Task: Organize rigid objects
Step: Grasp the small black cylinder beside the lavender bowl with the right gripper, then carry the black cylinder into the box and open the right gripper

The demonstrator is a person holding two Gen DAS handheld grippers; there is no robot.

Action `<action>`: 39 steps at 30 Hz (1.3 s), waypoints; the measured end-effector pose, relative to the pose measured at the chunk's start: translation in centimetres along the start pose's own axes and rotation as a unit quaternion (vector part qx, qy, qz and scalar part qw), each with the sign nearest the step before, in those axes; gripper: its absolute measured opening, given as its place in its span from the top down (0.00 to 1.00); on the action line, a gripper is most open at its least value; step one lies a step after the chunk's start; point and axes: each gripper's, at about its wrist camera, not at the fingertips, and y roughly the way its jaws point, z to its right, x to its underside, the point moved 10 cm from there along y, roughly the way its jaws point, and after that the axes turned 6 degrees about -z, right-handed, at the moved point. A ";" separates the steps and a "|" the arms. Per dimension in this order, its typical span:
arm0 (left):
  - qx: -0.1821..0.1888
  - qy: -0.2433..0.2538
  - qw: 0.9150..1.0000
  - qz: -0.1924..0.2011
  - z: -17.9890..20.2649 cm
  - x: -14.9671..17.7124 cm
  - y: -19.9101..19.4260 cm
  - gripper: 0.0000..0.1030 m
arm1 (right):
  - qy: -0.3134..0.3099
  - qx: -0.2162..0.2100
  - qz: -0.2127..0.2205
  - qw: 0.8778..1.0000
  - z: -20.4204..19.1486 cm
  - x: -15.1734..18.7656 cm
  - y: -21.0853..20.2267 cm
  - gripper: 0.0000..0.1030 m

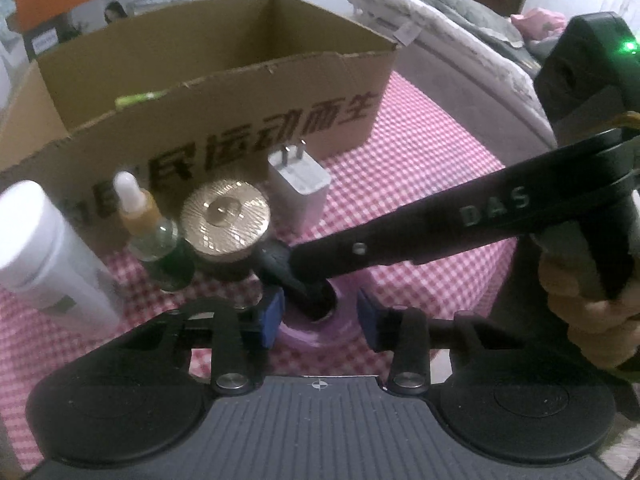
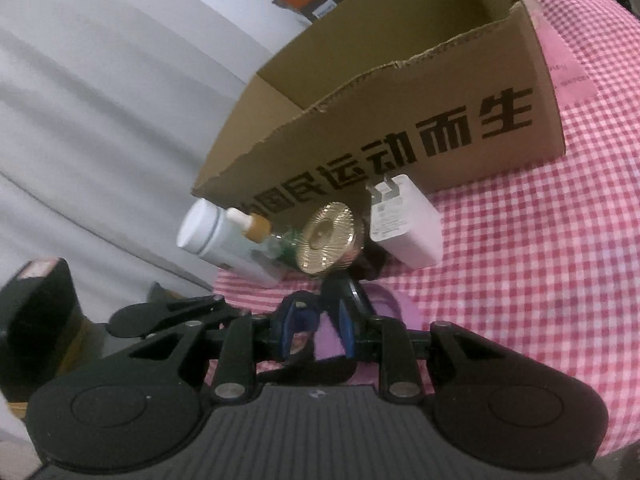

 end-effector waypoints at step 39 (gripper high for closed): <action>-0.036 0.003 0.999 0.009 -0.4 -1.4 -0.2 0.72 | 0.026 0.017 0.020 0.999 1.9 1.3 -0.2 0.78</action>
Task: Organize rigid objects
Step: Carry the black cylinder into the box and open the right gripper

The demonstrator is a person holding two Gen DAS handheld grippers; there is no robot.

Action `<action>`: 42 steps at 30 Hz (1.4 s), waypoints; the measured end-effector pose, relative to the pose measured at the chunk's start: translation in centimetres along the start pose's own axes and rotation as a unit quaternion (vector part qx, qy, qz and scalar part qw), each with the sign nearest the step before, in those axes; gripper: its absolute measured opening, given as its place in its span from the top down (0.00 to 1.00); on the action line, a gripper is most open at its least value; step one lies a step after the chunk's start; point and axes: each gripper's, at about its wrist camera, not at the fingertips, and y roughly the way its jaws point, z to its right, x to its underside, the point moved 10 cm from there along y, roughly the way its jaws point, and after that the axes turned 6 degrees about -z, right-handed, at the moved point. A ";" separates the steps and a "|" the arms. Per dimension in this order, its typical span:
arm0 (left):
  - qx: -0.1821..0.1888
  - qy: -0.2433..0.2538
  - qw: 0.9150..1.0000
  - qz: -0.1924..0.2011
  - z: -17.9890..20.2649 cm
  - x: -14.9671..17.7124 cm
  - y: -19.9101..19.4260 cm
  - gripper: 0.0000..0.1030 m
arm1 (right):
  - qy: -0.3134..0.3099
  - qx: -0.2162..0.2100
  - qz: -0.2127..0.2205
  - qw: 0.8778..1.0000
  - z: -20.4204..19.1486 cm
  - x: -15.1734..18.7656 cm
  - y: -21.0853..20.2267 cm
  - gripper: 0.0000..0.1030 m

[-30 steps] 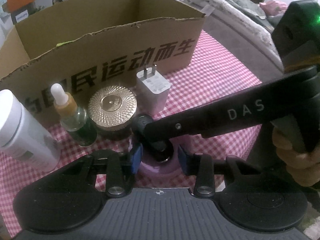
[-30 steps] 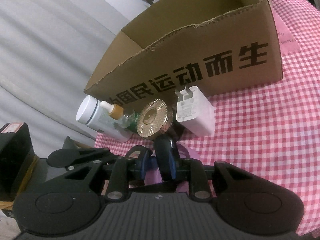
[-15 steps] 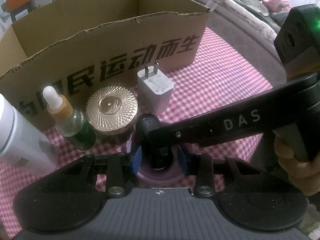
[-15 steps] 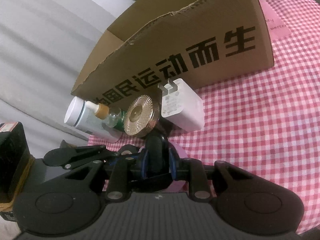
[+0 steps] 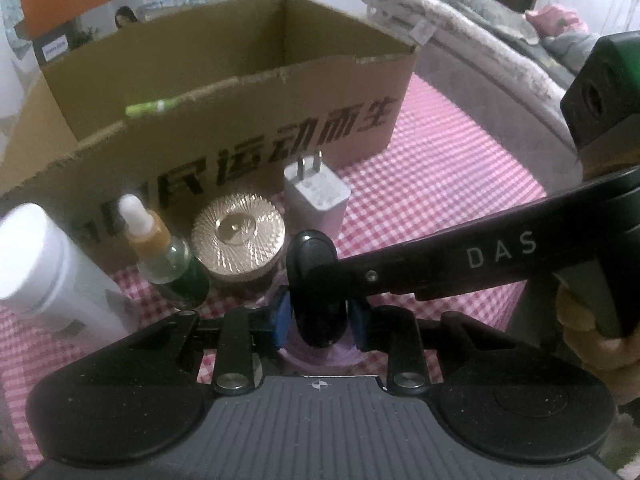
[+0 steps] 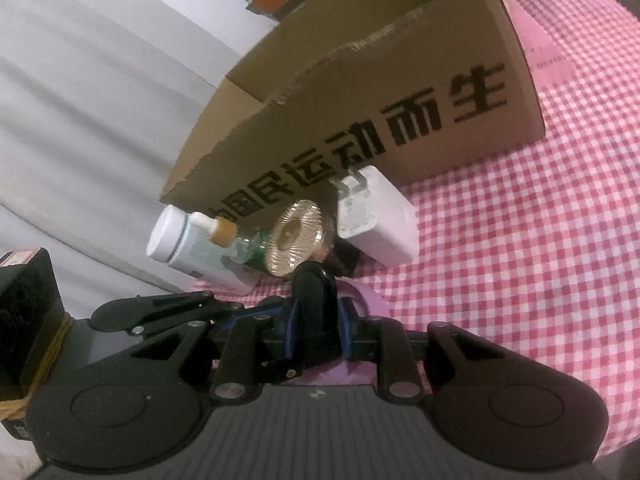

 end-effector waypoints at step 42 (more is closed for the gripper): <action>-0.097 -0.099 0.989 -0.056 -18.0 -14.7 2.7 0.69 | -0.011 -0.005 -0.145 0.989 -4.5 -23.6 16.2 0.75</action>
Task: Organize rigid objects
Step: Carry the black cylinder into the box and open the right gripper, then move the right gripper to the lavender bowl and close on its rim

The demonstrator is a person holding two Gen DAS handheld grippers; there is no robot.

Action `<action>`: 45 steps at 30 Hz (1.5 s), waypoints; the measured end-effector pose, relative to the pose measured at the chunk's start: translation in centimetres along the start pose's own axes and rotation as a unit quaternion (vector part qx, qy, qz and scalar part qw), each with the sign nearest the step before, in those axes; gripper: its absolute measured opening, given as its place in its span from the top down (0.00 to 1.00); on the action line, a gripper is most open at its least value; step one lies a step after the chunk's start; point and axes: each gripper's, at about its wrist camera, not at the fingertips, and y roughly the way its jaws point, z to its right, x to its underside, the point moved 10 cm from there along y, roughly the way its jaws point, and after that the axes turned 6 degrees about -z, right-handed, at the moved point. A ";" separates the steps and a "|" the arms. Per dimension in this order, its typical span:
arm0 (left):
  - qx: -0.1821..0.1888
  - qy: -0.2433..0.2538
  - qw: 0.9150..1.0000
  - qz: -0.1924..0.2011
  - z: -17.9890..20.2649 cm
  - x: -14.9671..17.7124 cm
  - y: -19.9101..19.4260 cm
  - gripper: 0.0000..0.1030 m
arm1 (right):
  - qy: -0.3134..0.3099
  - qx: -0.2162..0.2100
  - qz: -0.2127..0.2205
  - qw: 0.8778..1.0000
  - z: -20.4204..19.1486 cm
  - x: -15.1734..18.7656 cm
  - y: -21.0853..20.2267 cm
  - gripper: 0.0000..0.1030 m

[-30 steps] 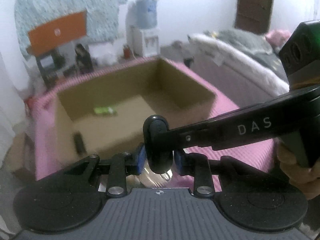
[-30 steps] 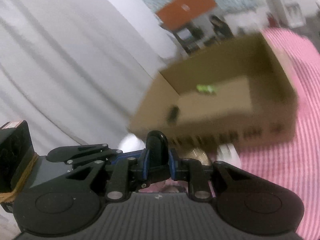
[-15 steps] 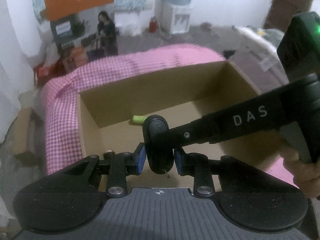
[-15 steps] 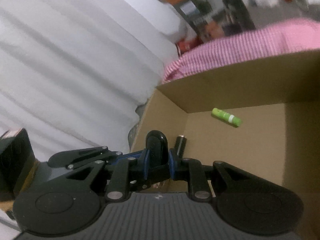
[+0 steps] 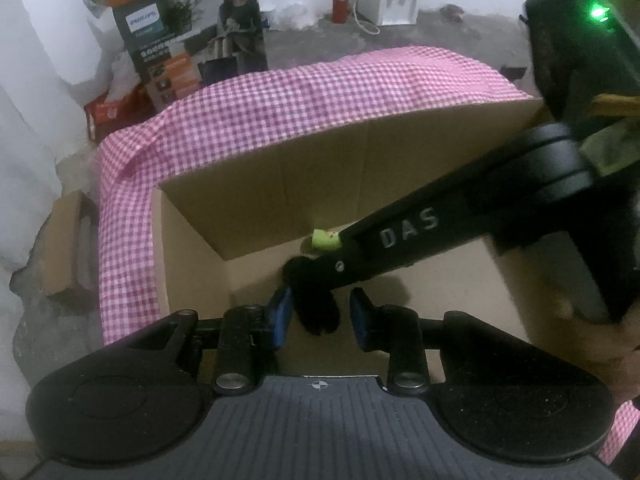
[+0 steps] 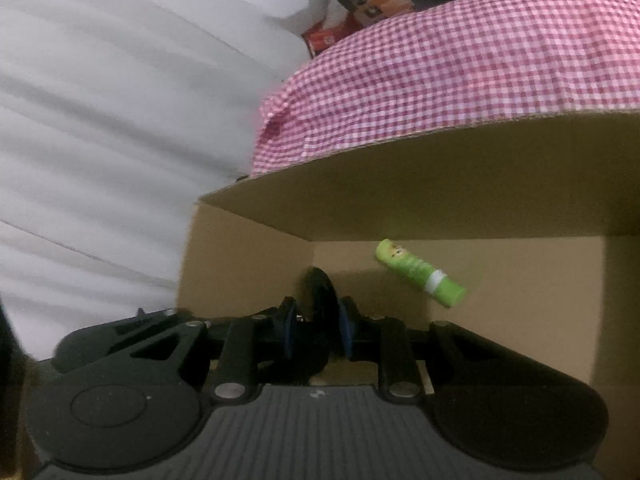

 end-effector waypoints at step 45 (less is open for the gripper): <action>0.061 0.119 0.991 0.021 13.8 20.7 -3.3 0.39 | 0.000 0.039 0.170 0.985 3.0 29.1 -12.6 0.53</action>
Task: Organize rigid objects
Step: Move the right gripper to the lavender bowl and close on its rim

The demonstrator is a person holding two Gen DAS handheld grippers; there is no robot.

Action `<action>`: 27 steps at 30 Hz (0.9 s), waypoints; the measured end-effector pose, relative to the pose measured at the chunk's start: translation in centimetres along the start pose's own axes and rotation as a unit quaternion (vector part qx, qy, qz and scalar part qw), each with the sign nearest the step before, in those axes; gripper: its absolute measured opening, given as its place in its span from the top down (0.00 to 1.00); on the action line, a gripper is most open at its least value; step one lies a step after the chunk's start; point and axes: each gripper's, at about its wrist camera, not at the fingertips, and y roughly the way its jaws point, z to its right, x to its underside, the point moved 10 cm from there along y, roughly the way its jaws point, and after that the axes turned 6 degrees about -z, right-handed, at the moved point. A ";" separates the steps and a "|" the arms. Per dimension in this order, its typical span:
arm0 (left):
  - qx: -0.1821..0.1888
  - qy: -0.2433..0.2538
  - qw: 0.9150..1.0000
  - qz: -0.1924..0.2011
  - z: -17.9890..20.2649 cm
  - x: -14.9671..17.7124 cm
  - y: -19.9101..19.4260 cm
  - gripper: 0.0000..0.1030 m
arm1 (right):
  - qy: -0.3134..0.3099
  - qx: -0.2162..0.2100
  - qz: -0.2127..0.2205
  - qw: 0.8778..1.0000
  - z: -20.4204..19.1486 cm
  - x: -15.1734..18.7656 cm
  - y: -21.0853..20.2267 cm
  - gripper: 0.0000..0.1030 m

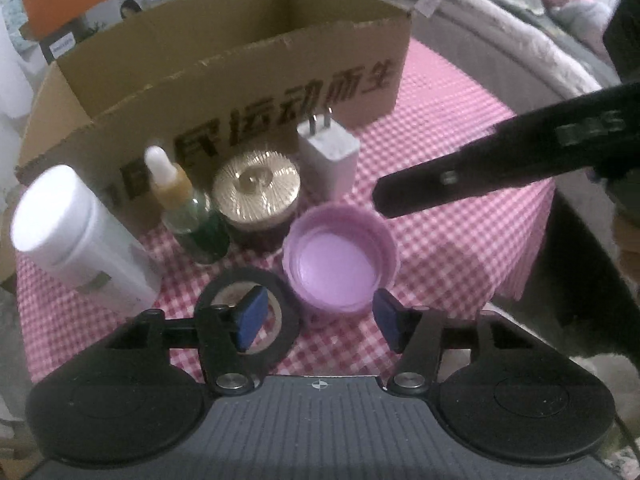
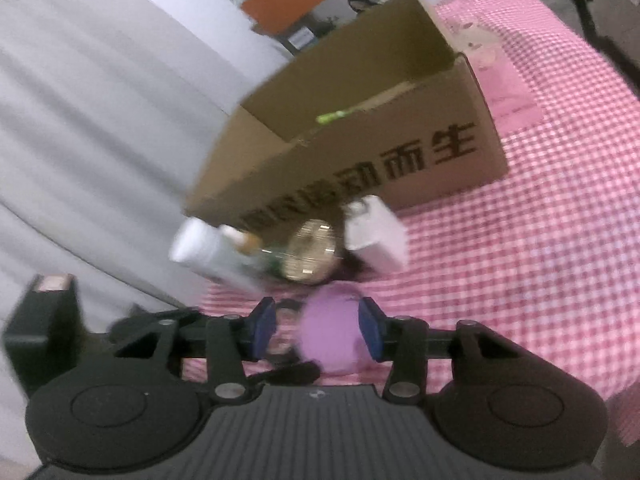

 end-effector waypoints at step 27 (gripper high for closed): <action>0.006 0.041 0.999 0.016 2.0 -1.1 0.2 0.23 | -0.061 0.112 -0.051 0.991 3.6 0.7 4.0 0.92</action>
